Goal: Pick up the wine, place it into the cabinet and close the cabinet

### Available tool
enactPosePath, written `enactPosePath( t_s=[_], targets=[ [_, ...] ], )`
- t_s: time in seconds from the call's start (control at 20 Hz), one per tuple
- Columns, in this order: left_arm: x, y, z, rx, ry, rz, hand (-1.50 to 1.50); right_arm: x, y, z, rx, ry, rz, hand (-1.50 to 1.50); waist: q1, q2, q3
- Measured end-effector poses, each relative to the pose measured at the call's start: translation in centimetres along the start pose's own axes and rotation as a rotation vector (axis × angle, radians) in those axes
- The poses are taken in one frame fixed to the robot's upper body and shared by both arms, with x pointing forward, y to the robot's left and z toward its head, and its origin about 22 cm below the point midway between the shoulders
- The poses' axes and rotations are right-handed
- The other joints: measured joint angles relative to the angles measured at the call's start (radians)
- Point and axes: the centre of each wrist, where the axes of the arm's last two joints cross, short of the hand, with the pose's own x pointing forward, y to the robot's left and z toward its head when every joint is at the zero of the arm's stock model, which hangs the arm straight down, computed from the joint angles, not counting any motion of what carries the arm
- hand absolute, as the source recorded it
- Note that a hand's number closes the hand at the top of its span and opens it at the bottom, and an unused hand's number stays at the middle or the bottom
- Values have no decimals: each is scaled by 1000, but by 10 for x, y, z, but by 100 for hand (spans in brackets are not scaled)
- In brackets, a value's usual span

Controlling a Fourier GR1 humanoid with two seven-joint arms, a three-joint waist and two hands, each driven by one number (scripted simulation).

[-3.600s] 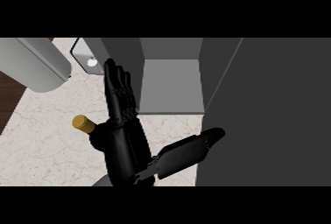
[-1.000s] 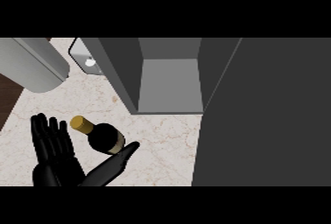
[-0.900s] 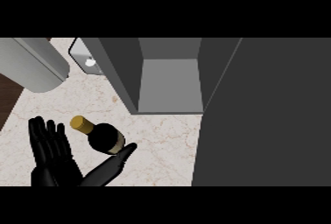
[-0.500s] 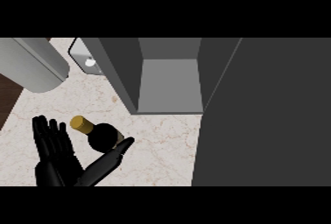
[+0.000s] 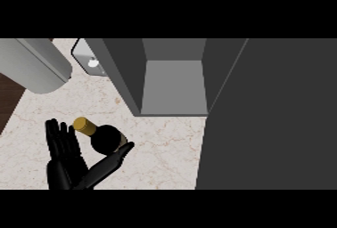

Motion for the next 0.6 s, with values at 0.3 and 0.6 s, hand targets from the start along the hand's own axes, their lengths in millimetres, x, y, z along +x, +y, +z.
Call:
enactPosePath(
  t_s=[0.3,0.6],
  targets=[
    [-44,15,-4,-20,-2,36,-150,3,-1,-3,-2,0,11,-150,2,1,2],
    [-76,30,-10,-29,-1,47,-150,0,1,-1,11,1,-1,-150,1,1,4]
  ],
)
